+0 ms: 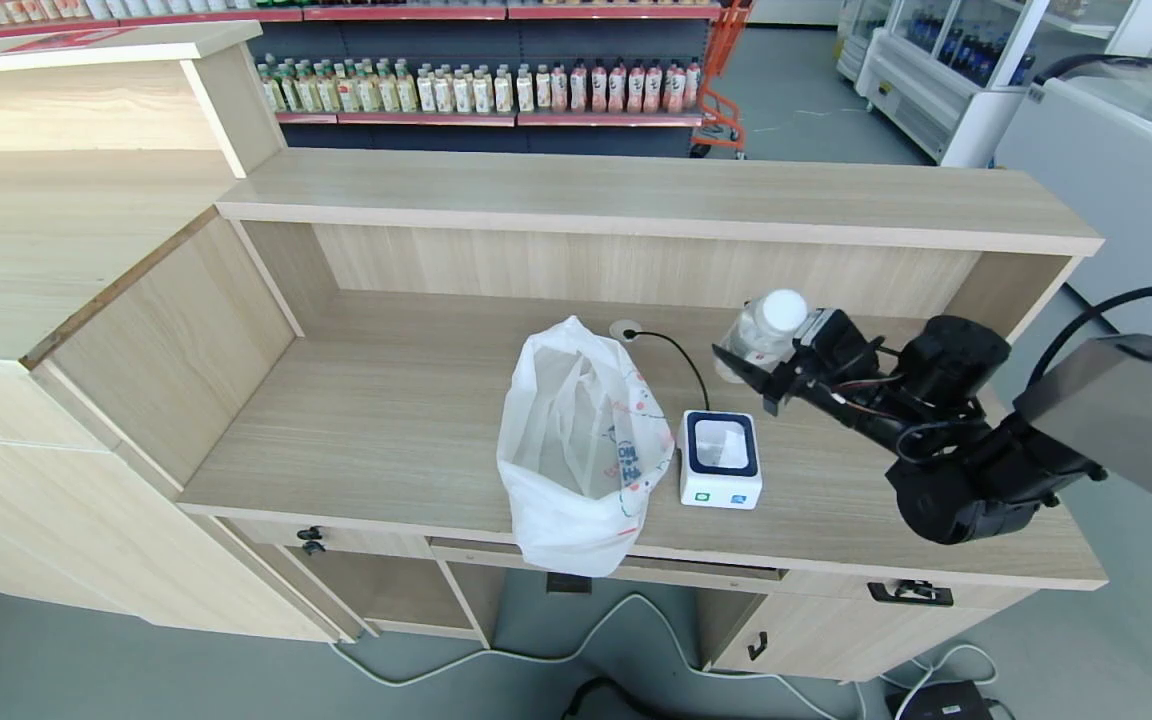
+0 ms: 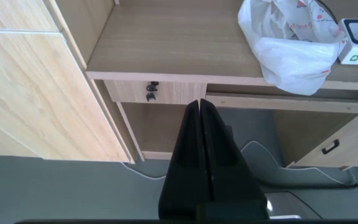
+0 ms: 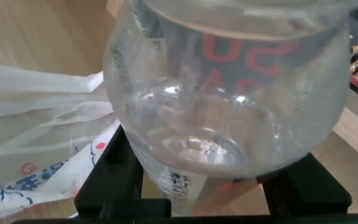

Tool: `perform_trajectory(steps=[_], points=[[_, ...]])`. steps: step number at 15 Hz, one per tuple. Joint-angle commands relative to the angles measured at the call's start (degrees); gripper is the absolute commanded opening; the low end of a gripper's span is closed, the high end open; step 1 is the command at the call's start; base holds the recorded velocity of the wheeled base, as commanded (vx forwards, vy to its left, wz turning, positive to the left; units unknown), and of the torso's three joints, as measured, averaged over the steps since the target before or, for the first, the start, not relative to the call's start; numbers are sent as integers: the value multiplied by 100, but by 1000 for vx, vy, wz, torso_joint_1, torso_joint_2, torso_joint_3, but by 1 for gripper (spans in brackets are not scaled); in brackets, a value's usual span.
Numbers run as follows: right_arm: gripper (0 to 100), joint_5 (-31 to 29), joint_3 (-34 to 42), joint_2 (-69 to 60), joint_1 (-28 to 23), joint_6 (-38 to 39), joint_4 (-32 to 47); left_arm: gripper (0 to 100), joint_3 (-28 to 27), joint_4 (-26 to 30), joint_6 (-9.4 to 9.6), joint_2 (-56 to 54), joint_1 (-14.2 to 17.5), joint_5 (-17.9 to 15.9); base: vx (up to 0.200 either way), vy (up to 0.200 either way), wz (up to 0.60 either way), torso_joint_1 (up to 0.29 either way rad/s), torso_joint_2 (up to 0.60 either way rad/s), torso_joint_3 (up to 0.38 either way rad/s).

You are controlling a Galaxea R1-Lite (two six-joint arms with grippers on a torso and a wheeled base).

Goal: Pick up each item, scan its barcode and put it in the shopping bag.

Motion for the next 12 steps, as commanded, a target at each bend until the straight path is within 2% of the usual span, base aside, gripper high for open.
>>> perform_trajectory(steps=[1,4,7,10,12], points=[[0,-619,55,-842,87,615,46,0,1,0,0,1,1,1,0,0,0,0,0,0],[0,-1815,846,-1721,34,1625,679,0,1,0,0,1,1,1,0,0,0,0,0,0],[0,-2070,1883,-2178,-150,1863,714,0,1,0,0,1,1,1,0,0,0,0,0,0],[0,-2579,2358,-2495,-142,2240,794,0,1,0,0,1,1,1,0,0,0,0,0,0],[0,-2632,2613,-2600,-142,2249,794,0,1,0,0,1,1,1,0,0,0,0,0,0]])
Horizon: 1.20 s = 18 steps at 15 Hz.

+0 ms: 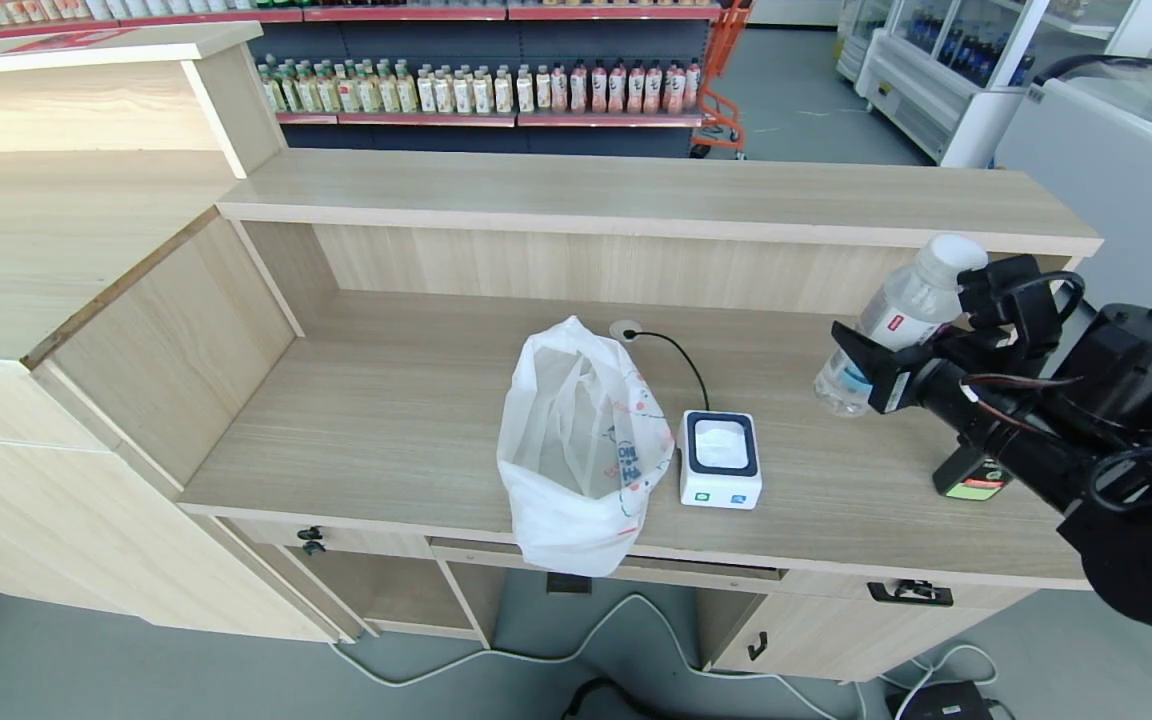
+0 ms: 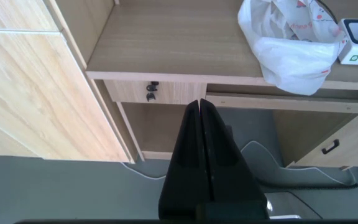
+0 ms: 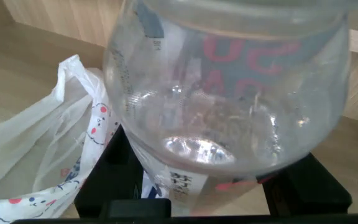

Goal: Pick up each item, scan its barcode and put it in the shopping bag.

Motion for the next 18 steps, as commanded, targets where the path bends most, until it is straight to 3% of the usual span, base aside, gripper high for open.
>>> perform_trajectory(steps=[1,3,8,12,18], points=[[0,-10,311,-279,-4,20,-10,0,1,0,0,1,1,1,0,0,0,0,0,0],[0,-36,522,-332,-4,56,-63,0,1,0,0,1,1,1,0,0,0,0,0,0],[0,-238,531,-227,66,346,-10,0,1,0,0,1,1,1,0,200,0,7,0,2],[0,-247,188,151,462,363,-1,0,1,0,17,1,1,1,0,200,0,-4,2,4],[0,-282,83,1074,1051,653,-72,0,1,0,0,1,1,1,0,0,0,0,0,0]])
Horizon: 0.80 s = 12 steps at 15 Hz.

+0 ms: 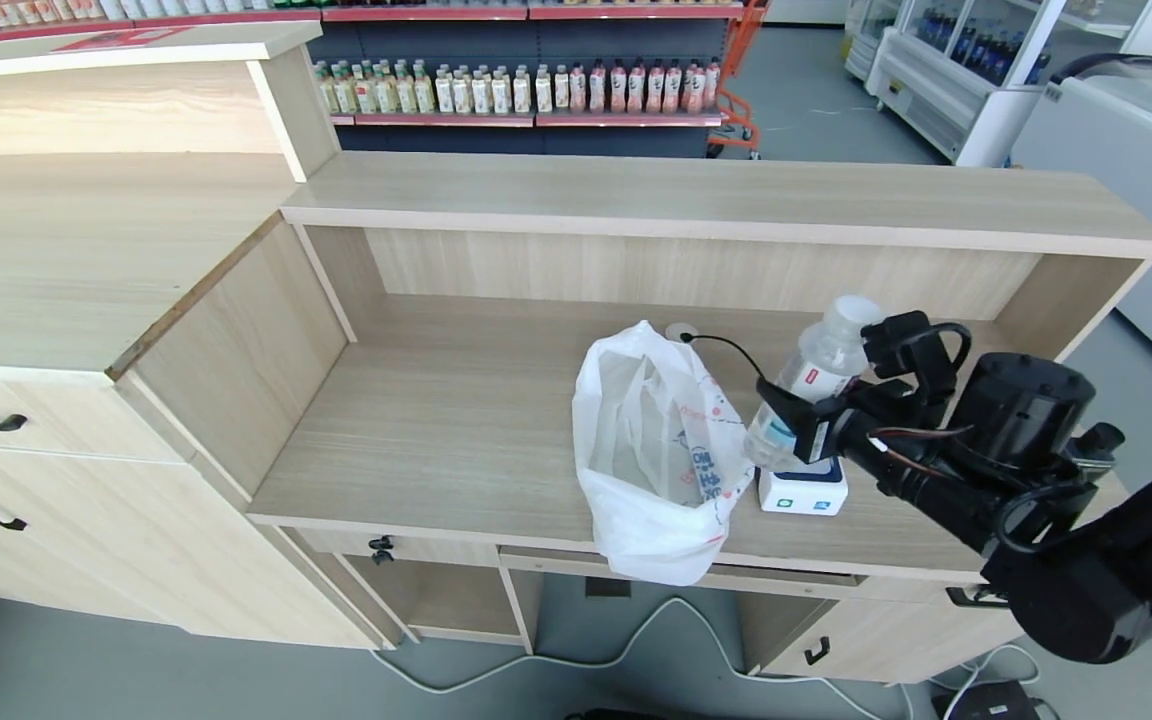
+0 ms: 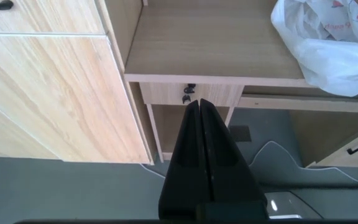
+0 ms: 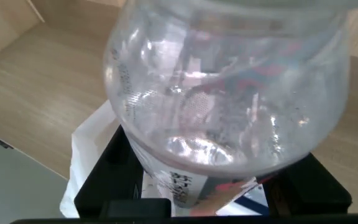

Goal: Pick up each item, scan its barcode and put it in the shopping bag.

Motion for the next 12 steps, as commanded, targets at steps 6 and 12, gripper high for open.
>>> perform_trajectory(steps=[6,12], points=[[0,44,-615,1729,157,172,-690,0,1,0,0,1,-8,1,0,0,0,0,0,0],[0,325,-1661,2213,351,172,-461,0,1,0,0,1,-8,1,0,0,0,0,0,0]])
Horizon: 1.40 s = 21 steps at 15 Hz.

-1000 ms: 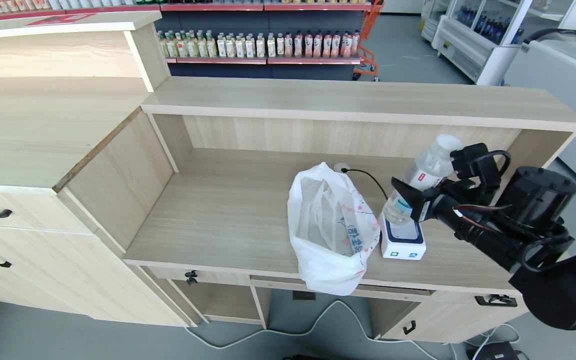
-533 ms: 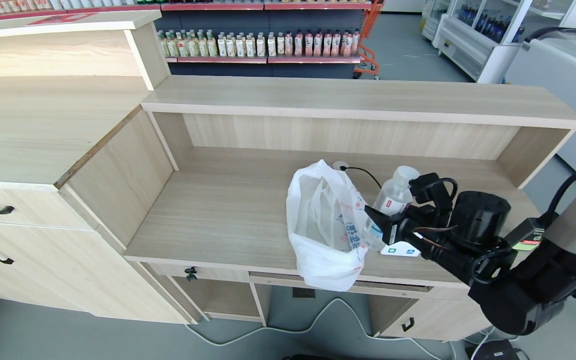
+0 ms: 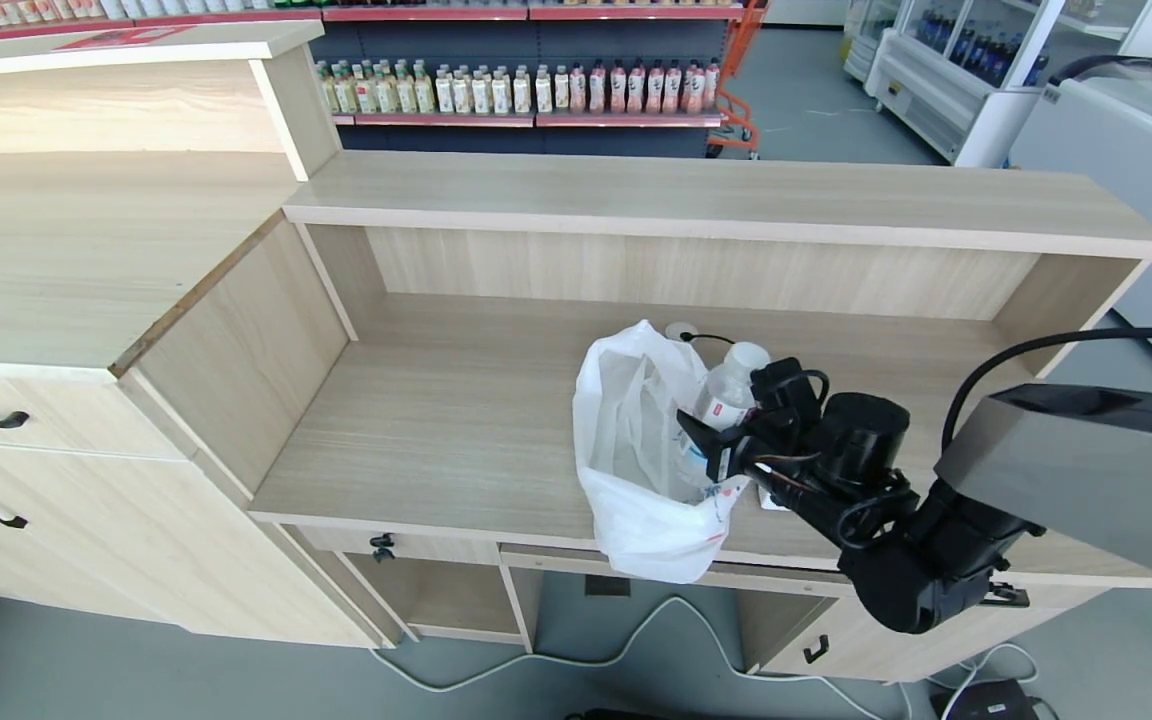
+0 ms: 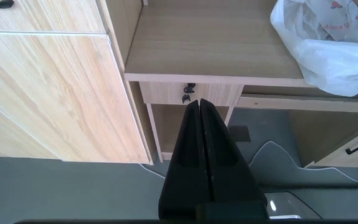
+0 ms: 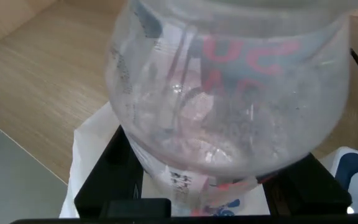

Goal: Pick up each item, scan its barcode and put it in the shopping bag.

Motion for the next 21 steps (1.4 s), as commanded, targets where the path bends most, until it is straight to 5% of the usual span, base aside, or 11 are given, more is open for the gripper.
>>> perform_trajectory(steps=[1,12,13,21], points=[[0,50,-312,262,34,-17,113,0,9,0,1,1,1,1,0,0,0,0,0,0],[0,103,-892,1308,218,-658,-19,0,1,0,1,1,1,1,0,0,0,0,0,0],[100,103,-900,1317,218,-676,-10,0,1,0,1,1,1,1,0,0,0,0,0,0],[100,94,-733,535,201,-667,60,0,1,0,1,1,1,1,0,0,0,0,0,0]])
